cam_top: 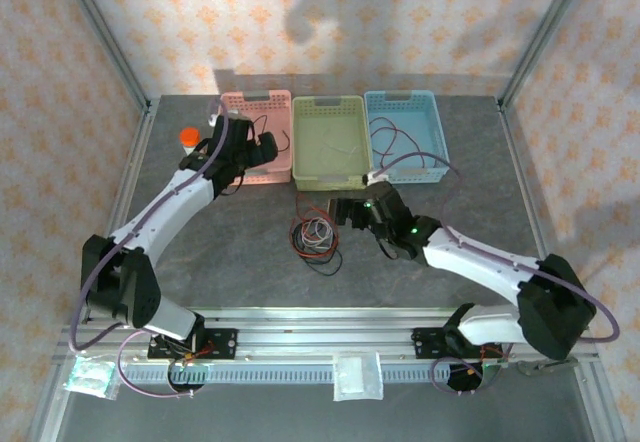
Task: Untangle the cables
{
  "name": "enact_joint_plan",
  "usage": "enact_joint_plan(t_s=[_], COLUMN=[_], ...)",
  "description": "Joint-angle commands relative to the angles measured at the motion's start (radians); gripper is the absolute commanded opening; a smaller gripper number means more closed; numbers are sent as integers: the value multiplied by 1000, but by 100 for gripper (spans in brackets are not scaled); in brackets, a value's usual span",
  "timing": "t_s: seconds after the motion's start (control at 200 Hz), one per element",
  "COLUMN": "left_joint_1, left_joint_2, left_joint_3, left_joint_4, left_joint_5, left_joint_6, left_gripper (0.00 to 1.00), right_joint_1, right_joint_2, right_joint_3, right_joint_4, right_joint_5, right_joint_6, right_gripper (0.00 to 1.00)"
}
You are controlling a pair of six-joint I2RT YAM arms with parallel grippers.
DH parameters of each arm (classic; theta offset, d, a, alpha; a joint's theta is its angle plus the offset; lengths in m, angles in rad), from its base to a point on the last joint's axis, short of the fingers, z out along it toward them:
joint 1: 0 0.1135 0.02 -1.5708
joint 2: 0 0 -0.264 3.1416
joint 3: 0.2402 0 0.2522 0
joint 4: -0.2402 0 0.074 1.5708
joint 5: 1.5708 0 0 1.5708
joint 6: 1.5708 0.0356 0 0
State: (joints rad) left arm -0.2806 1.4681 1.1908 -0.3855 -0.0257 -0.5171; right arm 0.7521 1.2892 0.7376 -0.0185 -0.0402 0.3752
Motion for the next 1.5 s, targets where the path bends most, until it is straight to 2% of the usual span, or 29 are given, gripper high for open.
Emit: enact_joint_plan(t_s=[0.0,0.125,0.29,0.456,0.706,0.961,1.167,1.292,1.497], left_joint_1=[9,8,7,6,1,-23,-92,-143,-225], left_joint_2=[-42,-77,-202,-322,-397,-409,-388,-351,-266], left_joint_3=[-40,-101,-259,-389,-500,-591,-631,-645,-640], left_joint_4=[-59,-81,18,113,195,266,358,410,496], left_joint_5=[30,72,148,253,353,370,332,301,209], left_joint_6=[-85,-90,-91,-113,-131,-166,-209,-236,-283], left_gripper=[99,99,99,99,99,99,99,99,99], right_joint_1=[16,62,95,99,99,98,99,99,99], right_joint_2=[56,135,257,334,425,435,402,355,276], right_joint_3=[19,58,146,221,318,358,363,346,341], right_joint_4=[45,55,43,35,-39,-70,-71,-58,-67], right_joint_5=[-64,-76,-79,-49,2,35,24,6,-33], right_joint_6=[-104,-175,-227,-256,-308,-317,-287,-263,-248], right_gripper=[98,91,77,67,49,23,6,0,0])
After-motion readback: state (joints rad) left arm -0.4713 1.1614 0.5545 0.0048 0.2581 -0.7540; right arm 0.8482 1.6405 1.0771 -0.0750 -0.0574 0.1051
